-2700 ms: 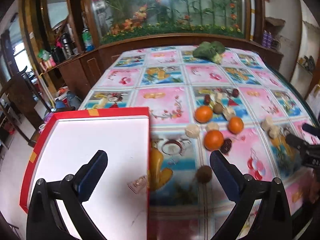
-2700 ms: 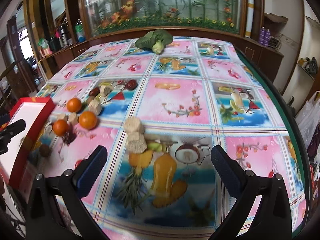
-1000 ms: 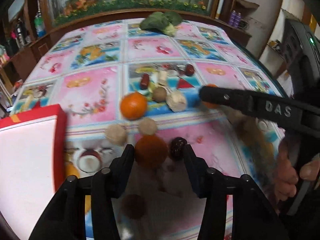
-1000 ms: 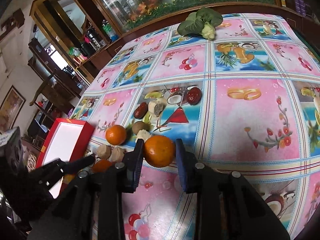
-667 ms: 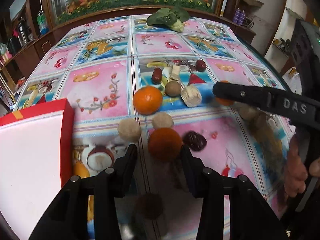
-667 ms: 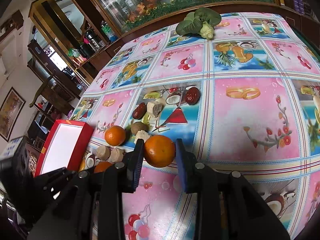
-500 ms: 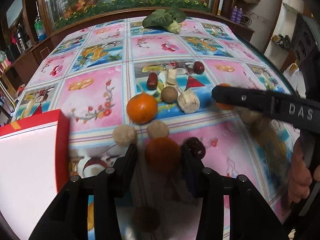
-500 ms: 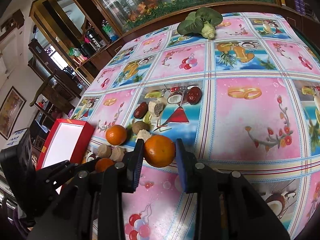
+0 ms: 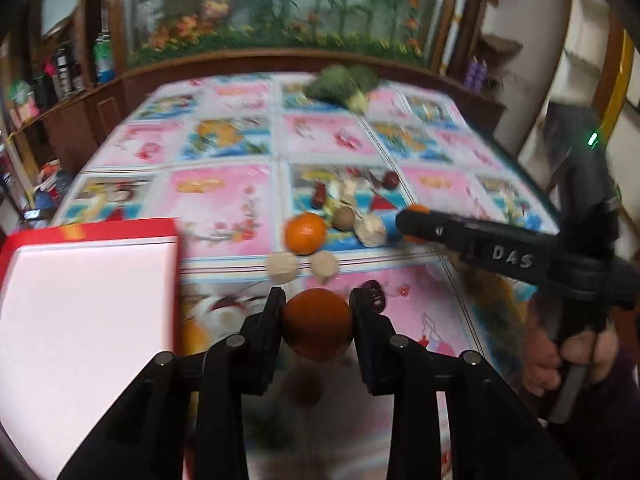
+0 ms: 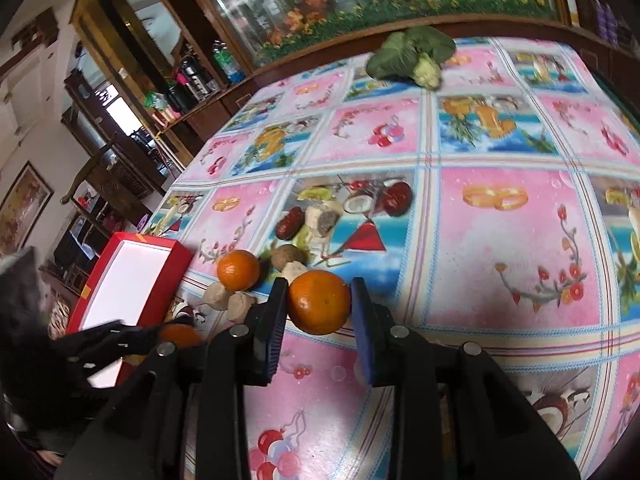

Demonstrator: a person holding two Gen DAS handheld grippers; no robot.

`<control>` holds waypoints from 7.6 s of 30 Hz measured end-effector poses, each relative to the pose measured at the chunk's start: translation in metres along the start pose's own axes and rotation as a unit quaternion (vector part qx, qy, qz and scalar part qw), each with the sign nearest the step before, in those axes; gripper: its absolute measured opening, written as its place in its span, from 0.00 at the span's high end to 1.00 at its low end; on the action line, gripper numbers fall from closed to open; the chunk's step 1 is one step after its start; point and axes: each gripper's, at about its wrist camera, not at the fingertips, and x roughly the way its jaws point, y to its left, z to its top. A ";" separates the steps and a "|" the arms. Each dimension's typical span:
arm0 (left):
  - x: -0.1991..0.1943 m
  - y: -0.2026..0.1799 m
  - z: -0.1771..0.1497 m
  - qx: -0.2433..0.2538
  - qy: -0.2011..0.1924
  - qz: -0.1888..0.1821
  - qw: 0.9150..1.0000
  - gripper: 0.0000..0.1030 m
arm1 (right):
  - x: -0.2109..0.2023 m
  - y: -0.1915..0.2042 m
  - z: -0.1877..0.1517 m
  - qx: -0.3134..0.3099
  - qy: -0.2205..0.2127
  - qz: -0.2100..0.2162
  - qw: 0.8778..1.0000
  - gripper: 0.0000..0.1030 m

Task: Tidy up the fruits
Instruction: 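Carry both oranges over the white tray and open both tools to drop them, then grasp a brown round ball with the left tool while the right tool grasps a beige cube, then carry the brown ball and beige cube into the tray and release both, then grasp a red date with the left tool while the right tool grasps a beige cube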

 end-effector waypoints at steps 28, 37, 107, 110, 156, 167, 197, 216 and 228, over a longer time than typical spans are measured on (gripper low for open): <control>-0.049 0.161 -0.072 -0.114 -0.001 0.207 0.972 0.68 | 0.076 0.233 -0.082 -0.207 0.090 0.108 0.968 0.67; -0.060 0.153 -0.070 -0.109 -0.012 0.237 0.965 0.39 | 0.072 0.238 -0.085 -0.224 0.095 0.104 0.964 0.56; -0.057 0.029 -0.028 0.030 -0.072 0.147 0.986 0.78 | -0.045 0.020 -0.035 -0.053 -0.062 -0.010 0.997 0.69; -0.065 0.051 -0.030 0.016 -0.082 0.183 0.980 0.78 | -0.026 0.056 -0.034 -0.068 -0.047 0.025 0.996 0.69; -0.052 0.136 -0.066 -0.040 -0.022 0.270 0.962 0.30 | 0.071 0.216 -0.065 -0.190 0.081 0.091 0.974 0.54; -0.061 0.107 -0.050 -0.006 -0.040 0.262 0.964 0.27 | 0.025 0.166 -0.049 -0.136 0.015 0.097 0.986 0.44; -0.033 0.011 -0.003 0.093 -0.039 0.258 0.961 0.26 | -0.058 0.005 -0.027 0.006 -0.065 0.028 0.997 0.44; -0.012 -0.031 0.009 0.139 -0.027 0.238 0.961 0.26 | -0.083 -0.041 -0.025 0.032 -0.086 -0.001 0.996 0.44; -0.028 0.003 -0.017 0.123 0.014 0.173 0.977 0.26 | -0.084 -0.059 -0.024 0.046 -0.079 -0.031 0.995 0.44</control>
